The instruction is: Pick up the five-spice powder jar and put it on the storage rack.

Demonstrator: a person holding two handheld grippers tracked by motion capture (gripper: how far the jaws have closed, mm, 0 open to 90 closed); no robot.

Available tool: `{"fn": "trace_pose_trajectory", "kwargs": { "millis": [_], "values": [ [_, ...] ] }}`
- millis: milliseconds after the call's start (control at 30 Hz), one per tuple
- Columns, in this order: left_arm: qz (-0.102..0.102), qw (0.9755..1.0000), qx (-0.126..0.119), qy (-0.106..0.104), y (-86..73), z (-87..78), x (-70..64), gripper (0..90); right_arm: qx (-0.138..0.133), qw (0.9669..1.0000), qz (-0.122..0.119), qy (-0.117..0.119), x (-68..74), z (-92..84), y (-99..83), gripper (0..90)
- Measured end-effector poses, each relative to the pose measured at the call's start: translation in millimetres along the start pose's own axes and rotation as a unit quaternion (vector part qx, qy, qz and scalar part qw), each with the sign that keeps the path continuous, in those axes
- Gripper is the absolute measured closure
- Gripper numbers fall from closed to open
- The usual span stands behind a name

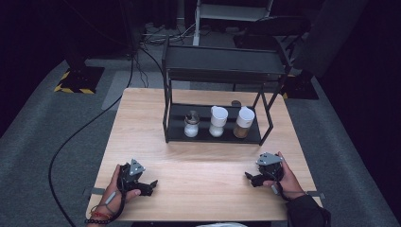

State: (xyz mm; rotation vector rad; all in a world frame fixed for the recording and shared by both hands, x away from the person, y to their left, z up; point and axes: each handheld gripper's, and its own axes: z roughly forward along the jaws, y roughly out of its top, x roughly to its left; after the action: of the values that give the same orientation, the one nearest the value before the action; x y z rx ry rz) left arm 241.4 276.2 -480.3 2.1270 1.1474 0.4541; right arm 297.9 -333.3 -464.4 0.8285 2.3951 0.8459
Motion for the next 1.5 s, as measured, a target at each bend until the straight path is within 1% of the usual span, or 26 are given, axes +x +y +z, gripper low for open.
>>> {"fn": "trace_pose_trajectory", "kwargs": {
  "millis": [200,267,467,533,667,833,1500],
  "values": [
    [0.000,1.0000,0.000,0.000,0.0,0.0,0.0,0.7,-0.010,0.9995,0.028,0.014,-6.9,-3.7,-13.6,1.2],
    [0.000,1.0000,0.000,0.000,0.0,0.0,0.0,0.7,-0.013,0.9992,0.034,0.018,-9.2,-4.6,-17.4,0.4],
    [0.000,1.0000,0.000,0.000,-0.1,0.0,0.0,0.7,-0.023,0.9968,0.068,0.035,-19.1,-7.6,-33.2,0.3],
    [0.000,1.0000,0.000,0.000,0.0,0.0,0.0,0.7,-0.019,0.9959,0.078,0.041,-23.0,-9.0,-34.9,0.3],
    [0.000,1.0000,0.000,0.000,0.0,0.0,0.0,0.7,-0.014,0.9948,0.089,0.048,-27.7,-11.6,-38.2,0.3],
    [0.000,1.0000,0.000,0.000,-0.1,0.0,-0.1,0.7,-0.014,0.9946,0.091,0.048,-28.5,-13.6,-40.6,0.3],
    [0.000,1.0000,0.000,0.000,0.1,0.0,0.2,0.6,-0.013,0.9945,0.091,0.048,-28.7,-13.8,-40.7,0.3]
  ]
}}
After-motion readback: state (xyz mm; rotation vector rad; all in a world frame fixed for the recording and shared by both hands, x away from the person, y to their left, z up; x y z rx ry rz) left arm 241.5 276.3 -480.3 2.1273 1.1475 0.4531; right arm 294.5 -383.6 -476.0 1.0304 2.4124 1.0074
